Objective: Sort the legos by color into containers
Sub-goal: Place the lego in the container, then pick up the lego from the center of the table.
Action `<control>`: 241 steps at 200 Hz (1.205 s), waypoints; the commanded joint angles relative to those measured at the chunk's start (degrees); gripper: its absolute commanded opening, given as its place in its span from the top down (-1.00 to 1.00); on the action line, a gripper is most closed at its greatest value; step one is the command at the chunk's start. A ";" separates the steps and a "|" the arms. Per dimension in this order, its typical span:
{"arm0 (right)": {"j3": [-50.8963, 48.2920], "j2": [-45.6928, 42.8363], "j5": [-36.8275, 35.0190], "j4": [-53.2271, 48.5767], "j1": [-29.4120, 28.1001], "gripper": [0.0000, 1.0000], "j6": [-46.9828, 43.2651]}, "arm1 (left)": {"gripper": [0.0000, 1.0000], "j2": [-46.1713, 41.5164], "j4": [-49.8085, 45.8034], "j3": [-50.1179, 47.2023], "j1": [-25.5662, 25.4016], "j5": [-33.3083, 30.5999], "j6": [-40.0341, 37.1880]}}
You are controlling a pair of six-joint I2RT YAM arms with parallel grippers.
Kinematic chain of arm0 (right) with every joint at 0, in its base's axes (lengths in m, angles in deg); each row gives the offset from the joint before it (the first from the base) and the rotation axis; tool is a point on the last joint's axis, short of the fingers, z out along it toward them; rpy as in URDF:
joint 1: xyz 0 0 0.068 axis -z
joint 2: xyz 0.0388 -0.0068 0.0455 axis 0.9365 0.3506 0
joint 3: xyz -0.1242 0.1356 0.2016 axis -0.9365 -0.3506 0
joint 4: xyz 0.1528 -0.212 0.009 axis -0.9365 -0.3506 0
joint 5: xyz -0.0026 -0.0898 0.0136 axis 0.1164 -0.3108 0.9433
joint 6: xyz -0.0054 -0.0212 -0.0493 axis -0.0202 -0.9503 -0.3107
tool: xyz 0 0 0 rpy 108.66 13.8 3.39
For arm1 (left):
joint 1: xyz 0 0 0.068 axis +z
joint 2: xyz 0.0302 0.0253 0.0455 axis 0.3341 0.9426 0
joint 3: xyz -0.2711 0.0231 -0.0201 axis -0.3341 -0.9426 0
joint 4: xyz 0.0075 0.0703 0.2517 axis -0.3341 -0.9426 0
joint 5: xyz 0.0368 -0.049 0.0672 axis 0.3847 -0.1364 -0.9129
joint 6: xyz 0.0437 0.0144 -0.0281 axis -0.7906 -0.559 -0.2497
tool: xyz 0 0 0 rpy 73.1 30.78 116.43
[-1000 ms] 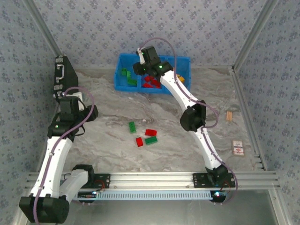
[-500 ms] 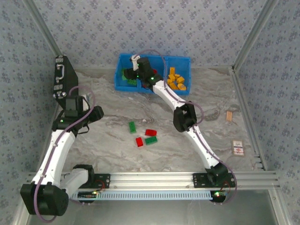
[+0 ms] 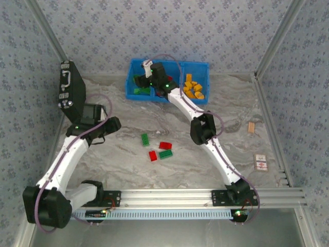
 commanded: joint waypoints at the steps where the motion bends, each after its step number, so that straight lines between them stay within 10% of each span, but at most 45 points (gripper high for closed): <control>1: -4.93 -12.02 2.28 -2.31 0.29 -0.37 -6.03 | -0.24 2.60 4.31 -1.63 -2.88 0.17 6.23; 68: -50.86 -43.38 -7.44 5.02 0.41 -0.46 -15.33 | -0.26 11.99 7.45 -0.18 -12.84 -1.06 13.91; 140: -89.88 -69.85 -13.56 6.81 1.07 -0.48 -6.47 | -0.28 24.70 9.14 4.98 -21.63 -1.94 16.53; 241: -110.83 -90.73 -16.46 -0.19 -0.19 -0.49 9.15 | -0.29 35.56 0.51 12.77 -25.67 -9.85 13.18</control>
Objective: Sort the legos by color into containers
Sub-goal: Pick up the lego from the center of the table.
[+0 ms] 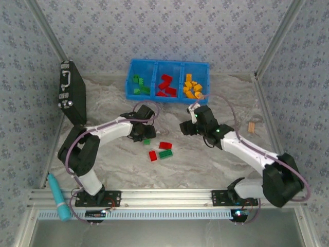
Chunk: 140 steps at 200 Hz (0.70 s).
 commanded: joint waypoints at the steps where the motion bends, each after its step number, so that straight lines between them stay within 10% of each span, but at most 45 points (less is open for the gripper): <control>1: -2.97 -6.17 -2.01 -3.31 -0.58 -0.49 6.45 | -0.29 0.81 -4.17 1.17 -0.49 -3.70 -1.11; 140: -6.13 -12.99 -4.78 -12.38 -0.80 -0.50 9.29 | 0.31 9.08 -2.75 3.85 -1.90 -1.60 -4.13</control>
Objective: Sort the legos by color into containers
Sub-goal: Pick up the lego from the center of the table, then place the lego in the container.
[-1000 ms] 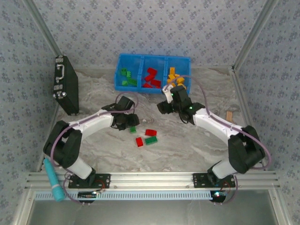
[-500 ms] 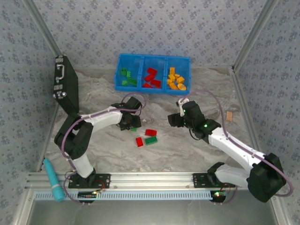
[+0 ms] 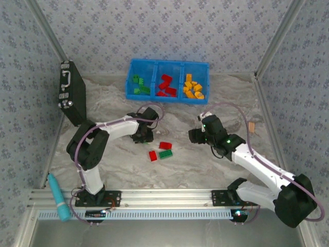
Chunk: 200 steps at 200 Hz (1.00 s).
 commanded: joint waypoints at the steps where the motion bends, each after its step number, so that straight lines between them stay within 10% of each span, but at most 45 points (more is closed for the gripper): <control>1: -0.41 -1.28 -1.16 -2.89 -0.37 -0.50 1.58 | 0.32 2.82 2.14 0.81 -0.48 2.57 -1.56; 112: -0.58 -7.76 3.34 -16.39 -3.50 -0.50 8.95 | 0.49 -0.75 -8.86 23.70 8.31 2.39 -16.08; 200: 1.26 -8.62 3.91 -20.09 -12.98 -0.51 10.32 | 0.48 20.81 -11.93 54.35 15.48 4.15 -25.23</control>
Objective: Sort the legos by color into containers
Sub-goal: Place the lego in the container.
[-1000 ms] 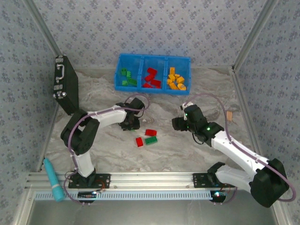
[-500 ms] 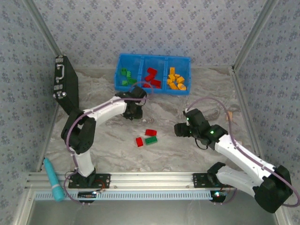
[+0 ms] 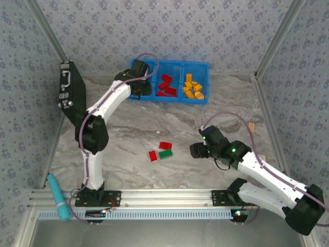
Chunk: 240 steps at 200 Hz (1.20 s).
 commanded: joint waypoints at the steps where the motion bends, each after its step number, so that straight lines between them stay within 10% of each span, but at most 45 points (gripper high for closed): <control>1: 1.59 -0.47 1.05 -1.55 -4.14 -0.51 1.33 | 0.49 5.81 -3.12 6.59 1.73 1.67 -3.31; 79: 7.92 10.75 -0.13 -0.91 -10.32 -0.56 -0.12 | 0.45 19.20 -2.95 20.16 4.73 -0.63 -3.27; 122: 12.18 19.40 -0.18 2.69 -11.33 -0.62 -1.41 | -0.05 19.60 -4.11 20.95 6.05 0.49 -3.96; 240: 25.52 41.77 4.52 -0.22 -13.96 -0.72 1.18 | -0.34 -10.63 6.28 -6.04 8.02 1.74 -9.36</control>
